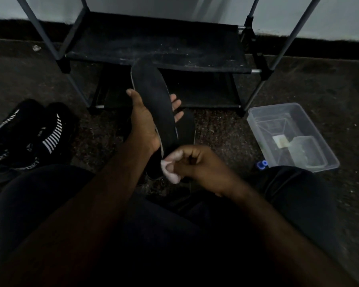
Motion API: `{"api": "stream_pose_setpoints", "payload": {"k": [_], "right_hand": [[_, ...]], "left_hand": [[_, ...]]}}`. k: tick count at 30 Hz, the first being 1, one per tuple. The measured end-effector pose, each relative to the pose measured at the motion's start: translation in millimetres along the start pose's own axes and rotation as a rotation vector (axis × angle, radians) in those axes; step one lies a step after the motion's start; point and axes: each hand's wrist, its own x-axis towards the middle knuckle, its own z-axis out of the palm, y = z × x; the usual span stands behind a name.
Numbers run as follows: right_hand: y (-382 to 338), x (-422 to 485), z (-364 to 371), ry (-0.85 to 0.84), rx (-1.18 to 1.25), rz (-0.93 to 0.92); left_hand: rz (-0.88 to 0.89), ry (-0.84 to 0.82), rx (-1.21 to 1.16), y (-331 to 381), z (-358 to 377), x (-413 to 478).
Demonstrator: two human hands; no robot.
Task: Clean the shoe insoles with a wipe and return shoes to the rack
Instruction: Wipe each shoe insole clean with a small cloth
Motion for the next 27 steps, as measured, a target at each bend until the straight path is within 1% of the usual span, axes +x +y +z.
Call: {"api": "stream_pose_setpoints", "payload": {"k": [3, 6, 11, 14, 16, 18, 21, 22, 25, 27], "right_hand": [[-16.6, 3.4, -19.8, 0.191, 0.257, -0.005], [-22.9, 3.6, -51.7, 0.381, 0.387, 0.014], [-20.9, -3.9, -83.3, 0.598, 0.454, 0.004], [-19.2, -9.8, -98.1, 0.725, 0.452, 0.006], [-15.4, -13.7, -107.4, 0.786, 0.433, 0.004], [-12.0, -16.4, -115.2, 0.818, 0.423, -0.026], [-10.7, -21.1, -129.9, 0.843, 0.341, -0.046], [-9.5, -24.2, -137.8, 0.863, 0.259, -0.038], [-4.0, -36.7, -173.8, 1.002, -0.099, 0.004], [-1.6, -42.4, -199.1, 1.114, -0.214, 0.042]], "left_hand": [[-0.036, -0.028, 0.002, -0.2, 0.1, -4.4], [-0.091, -0.017, 0.049, -3.2, 2.8, -6.8], [-0.187, 0.074, 0.216, -17.9, 8.2, -14.7], [-0.237, 0.131, 0.332, -32.7, 8.4, -19.7], [-0.243, 0.119, 0.423, -37.2, 7.1, -17.5], [-0.238, 0.046, 0.488, -38.6, 8.6, -16.6], [-0.207, -0.065, 0.537, -41.2, 10.9, -18.5], [-0.202, -0.071, 0.542, -42.0, 10.4, -19.3], [-0.166, -0.046, 0.575, -44.2, 6.7, -15.1], [-0.146, -0.011, 0.581, -45.6, 7.0, -11.2]]}}
